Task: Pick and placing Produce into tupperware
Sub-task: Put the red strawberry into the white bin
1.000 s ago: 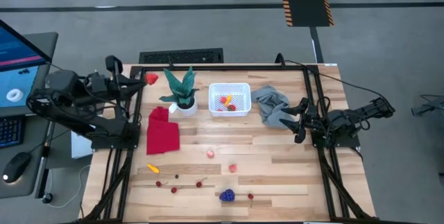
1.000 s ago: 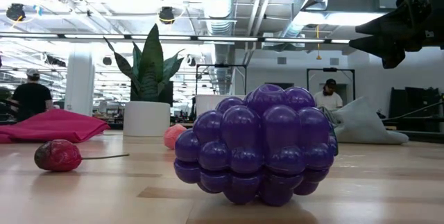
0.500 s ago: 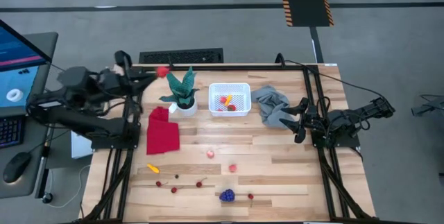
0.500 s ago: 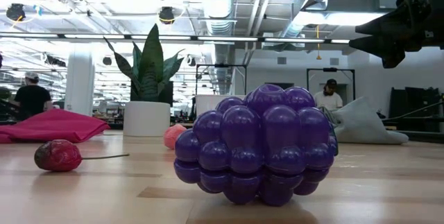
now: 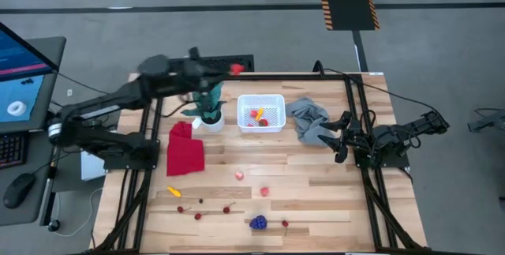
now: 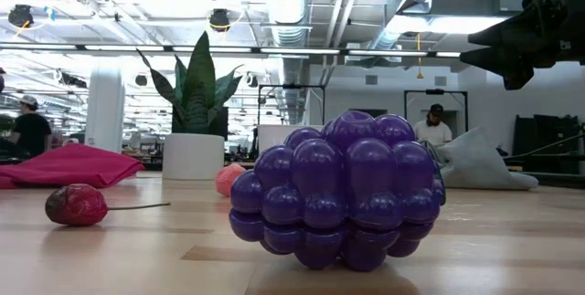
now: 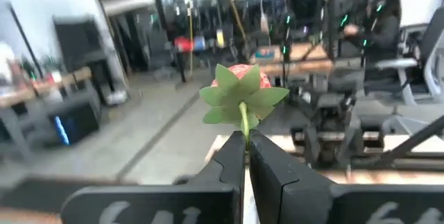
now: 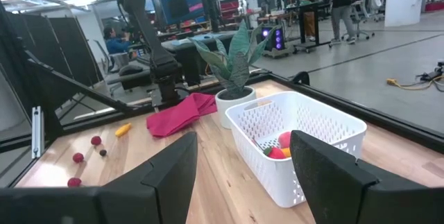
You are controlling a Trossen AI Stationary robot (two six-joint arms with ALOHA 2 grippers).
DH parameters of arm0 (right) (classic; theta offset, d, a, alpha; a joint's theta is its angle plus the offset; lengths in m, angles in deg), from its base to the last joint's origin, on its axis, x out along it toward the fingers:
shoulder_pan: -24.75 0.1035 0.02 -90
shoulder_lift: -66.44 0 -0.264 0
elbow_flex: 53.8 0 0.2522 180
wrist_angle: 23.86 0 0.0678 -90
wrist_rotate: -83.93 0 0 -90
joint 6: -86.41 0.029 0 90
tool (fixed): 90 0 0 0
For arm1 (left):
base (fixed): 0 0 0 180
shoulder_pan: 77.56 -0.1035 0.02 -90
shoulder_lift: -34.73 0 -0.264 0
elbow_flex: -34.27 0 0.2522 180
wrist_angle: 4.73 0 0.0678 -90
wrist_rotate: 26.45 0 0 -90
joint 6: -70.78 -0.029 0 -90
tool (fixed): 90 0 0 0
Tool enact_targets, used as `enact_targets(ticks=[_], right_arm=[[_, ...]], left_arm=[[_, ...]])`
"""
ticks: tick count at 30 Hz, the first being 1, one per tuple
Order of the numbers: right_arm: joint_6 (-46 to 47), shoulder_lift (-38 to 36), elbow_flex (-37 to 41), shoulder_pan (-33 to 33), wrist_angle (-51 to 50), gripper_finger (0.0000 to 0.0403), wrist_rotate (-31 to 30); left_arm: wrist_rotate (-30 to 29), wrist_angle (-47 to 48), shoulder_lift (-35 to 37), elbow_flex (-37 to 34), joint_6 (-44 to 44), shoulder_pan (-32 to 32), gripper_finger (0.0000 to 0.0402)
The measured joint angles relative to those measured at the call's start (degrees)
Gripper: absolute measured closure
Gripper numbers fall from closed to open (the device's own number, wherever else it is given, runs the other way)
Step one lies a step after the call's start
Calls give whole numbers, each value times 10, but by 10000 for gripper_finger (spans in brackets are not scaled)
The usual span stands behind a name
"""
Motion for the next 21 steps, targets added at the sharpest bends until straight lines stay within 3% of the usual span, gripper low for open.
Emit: enact_targets(ticks=[7, 11, 21], right_arm=[[4, 0, 0, 0, 0, 149, 1], [12, 0, 0, 0, 0, 149, 2], [16, 0, 0, 0, -1, 149, 2]], left_arm=[[32, -61, -121, 0, 24, -18, 401], [-22, -116, -171, 0, 60, -18, 401], [-41, -44, -256, 4, 117, -31, 401]])
